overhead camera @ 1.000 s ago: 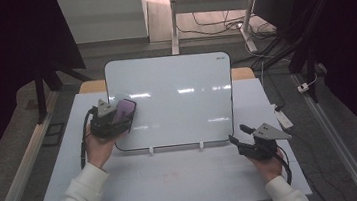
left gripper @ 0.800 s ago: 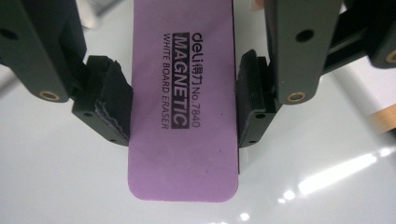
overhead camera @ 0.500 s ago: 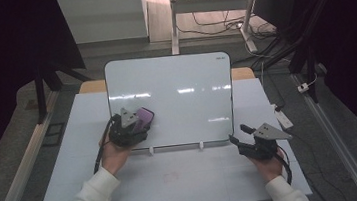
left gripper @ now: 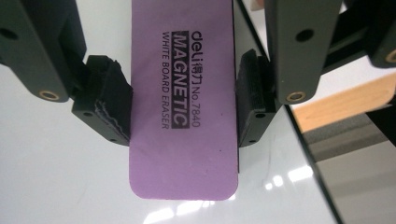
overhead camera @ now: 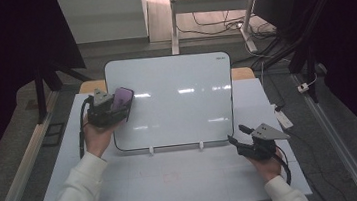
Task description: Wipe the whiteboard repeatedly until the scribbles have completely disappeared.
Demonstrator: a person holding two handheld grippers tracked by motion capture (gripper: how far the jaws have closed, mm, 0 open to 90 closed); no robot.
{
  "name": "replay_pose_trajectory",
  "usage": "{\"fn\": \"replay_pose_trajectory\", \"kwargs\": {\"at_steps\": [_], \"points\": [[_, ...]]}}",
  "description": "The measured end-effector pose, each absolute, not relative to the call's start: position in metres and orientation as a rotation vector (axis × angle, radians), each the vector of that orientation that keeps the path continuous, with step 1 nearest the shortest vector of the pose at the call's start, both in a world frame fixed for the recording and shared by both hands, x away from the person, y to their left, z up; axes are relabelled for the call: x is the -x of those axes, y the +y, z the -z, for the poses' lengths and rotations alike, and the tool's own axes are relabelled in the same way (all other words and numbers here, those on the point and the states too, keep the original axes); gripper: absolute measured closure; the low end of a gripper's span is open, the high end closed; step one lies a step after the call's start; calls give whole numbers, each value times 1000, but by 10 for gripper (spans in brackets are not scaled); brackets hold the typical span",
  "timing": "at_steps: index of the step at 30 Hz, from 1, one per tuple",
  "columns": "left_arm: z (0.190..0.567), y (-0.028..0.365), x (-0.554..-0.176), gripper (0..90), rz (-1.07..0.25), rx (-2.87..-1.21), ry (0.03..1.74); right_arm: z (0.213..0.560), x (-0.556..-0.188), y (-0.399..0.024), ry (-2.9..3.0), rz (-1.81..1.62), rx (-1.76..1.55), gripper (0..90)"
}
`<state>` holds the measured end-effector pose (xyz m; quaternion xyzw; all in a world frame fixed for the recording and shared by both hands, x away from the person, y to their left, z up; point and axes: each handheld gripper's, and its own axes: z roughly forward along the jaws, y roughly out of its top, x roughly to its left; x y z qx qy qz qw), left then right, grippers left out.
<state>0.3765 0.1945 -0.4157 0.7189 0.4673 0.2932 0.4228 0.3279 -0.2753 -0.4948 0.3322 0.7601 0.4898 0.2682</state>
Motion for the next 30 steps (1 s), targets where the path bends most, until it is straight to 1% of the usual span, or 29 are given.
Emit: {"fn": "replay_pose_trajectory", "kwargs": {"at_steps": [5,10,13,21,27,30], "points": [[412,183,-380,413,-730,-1824,1159,495,-328,-276,2049,-1325,-898,390],[421,164,-374,413,-694,-1879,1112,494,-327,-275,2050,-1327,-896,390],[425,157,-369,413,-631,-1880,1082,494,-327,-275,2044,-1330,-896,390],[423,149,-352,413,-549,-1853,1010,491,-325,-274,2033,-1367,-899,391],[434,146,-342,413,-438,-1826,973,487,-321,-265,2055,-1411,-886,390],[439,143,-341,413,-405,-1829,960,485,-318,-259,2072,-1424,-864,390]]}}
